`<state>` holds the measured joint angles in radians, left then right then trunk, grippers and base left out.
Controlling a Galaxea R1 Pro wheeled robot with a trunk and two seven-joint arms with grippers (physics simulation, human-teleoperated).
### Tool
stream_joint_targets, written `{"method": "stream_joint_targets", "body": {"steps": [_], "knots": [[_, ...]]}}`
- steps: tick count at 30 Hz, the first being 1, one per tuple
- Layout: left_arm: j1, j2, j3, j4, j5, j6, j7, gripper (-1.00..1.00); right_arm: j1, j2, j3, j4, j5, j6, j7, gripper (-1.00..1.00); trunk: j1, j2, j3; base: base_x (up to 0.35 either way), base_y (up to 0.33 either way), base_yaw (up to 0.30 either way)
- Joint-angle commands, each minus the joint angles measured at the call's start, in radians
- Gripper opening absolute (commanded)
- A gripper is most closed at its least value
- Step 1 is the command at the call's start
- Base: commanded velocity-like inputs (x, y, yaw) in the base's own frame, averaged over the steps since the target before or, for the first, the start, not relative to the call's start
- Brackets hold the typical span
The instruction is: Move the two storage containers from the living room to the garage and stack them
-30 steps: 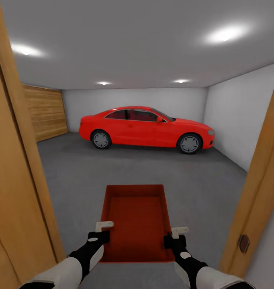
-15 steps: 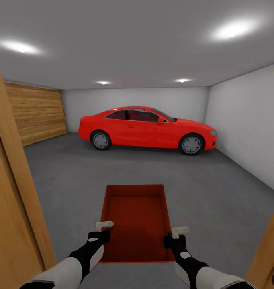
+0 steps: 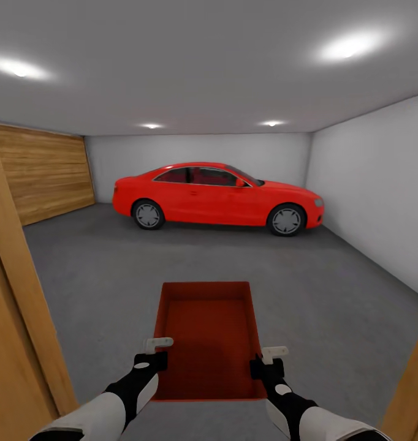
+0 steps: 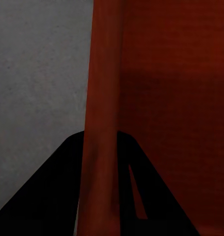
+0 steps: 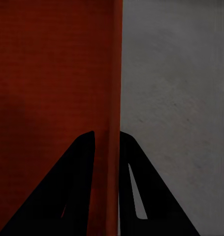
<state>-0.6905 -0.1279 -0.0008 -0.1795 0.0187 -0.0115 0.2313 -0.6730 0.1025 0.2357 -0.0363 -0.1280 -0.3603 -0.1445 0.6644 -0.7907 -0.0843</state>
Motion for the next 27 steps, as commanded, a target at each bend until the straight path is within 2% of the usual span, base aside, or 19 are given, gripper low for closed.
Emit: {"method": "stream_joint_targets", "body": {"steps": [1,8,15,27], "knots": [[-0.001,0.045,0.063,-0.023,0.014,-0.001,0.014,-1.00,0.000,0.000,-0.027,0.001,-0.004,-0.002,0.000,-1.00,0.000,-0.001,-0.002,0.029,0.027,-0.213],[-0.001,0.046,0.064,-0.023,0.014,-0.001,0.014,-1.00,0.000,0.000,-0.027,0.001,-0.004,-0.002,0.000,-1.00,0.000,-0.001,-0.002,0.009,0.008,-0.171],[-0.001,0.047,0.064,-0.023,0.014,-0.001,0.014,-1.00,0.000,0.000,-0.027,0.001,-0.004,-0.002,0.000,-1.00,0.000,-0.001,-0.002,0.030,0.012,-0.023],[-0.001,0.047,0.064,-0.023,0.014,-0.001,0.014,-1.00,0.000,0.000,-0.027,0.001,-0.003,-0.002,0.000,-1.00,0.000,-0.001,-0.002,0.158,0.117,-0.002]]}}
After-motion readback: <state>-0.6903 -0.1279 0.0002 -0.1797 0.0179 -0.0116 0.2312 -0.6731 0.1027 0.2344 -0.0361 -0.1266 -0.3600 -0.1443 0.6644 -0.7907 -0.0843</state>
